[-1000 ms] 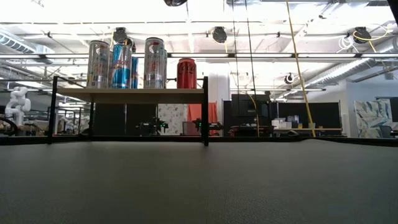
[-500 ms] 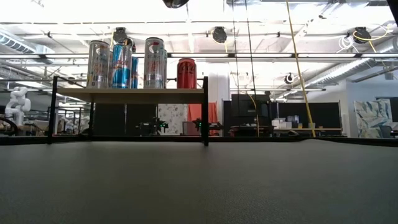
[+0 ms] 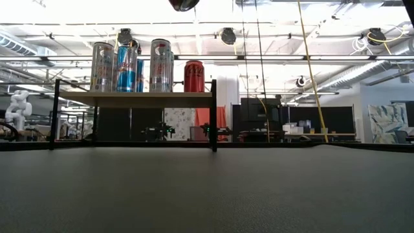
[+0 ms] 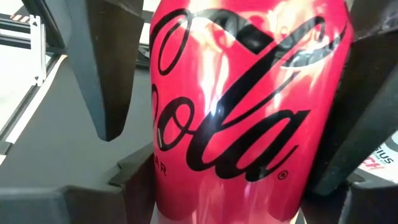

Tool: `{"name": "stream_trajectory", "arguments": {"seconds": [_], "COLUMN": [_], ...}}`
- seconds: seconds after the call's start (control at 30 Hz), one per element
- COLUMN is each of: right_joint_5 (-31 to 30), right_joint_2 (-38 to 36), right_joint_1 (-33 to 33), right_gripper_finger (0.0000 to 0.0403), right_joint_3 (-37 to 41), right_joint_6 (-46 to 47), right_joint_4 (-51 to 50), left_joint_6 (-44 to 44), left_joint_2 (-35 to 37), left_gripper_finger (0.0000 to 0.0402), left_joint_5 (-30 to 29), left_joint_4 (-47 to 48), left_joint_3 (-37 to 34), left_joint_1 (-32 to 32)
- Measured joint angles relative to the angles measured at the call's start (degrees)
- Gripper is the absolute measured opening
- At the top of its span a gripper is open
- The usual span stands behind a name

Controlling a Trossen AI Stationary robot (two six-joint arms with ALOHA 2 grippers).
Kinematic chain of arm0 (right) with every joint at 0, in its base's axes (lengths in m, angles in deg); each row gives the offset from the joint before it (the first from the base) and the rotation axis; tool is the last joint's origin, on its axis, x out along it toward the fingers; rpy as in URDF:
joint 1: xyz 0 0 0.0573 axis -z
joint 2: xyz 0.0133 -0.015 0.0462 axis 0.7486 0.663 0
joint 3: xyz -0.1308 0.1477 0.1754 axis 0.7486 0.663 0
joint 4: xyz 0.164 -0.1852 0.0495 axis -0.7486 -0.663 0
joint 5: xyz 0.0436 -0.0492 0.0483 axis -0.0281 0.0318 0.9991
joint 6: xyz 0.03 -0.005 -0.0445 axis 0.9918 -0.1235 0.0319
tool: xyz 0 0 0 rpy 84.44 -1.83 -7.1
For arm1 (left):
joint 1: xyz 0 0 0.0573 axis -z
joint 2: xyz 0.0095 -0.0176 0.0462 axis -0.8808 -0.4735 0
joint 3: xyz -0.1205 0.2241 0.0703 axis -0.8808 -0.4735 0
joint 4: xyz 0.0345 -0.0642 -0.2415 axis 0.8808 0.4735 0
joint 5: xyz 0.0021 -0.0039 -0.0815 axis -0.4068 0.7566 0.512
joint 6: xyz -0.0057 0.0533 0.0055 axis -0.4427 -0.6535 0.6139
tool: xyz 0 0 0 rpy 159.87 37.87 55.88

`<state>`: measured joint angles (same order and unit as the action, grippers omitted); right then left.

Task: Place canned beverage on shelf
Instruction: Put the red black soda can on the shelf aligned with the red black soda can

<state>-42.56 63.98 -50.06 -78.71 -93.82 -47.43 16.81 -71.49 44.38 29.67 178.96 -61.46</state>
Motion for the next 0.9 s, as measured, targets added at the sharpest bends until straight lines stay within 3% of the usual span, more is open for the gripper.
{"name": "stream_trajectory", "arguments": {"seconds": [0.57,0.73,0.9], "right_joint_5": [2.26,2.40,2.12], "right_joint_2": [-0.13,-0.21,-0.24], "right_joint_1": [0.72,0.81,0.83], "right_gripper_finger": [0.0271,0.0271,0.0271], "right_joint_3": [-0.11,-0.13,-0.30], "right_joint_6": [3.02,3.37,3.43], "right_joint_4": [-1.94,-2.25,-0.97], "left_joint_6": [-2.01,1.24,0.49], "left_joint_2": [-0.52,0.11,2.91], "left_gripper_finger": [0.0389,0.0389,0.0389], "left_joint_5": [0.82,-2.07,2.50], "left_joint_4": [-0.59,-0.65,-1.46], "left_joint_3": [-0.11,-0.14,-0.26], "left_joint_1": [0.13,-0.88,-2.27]}}
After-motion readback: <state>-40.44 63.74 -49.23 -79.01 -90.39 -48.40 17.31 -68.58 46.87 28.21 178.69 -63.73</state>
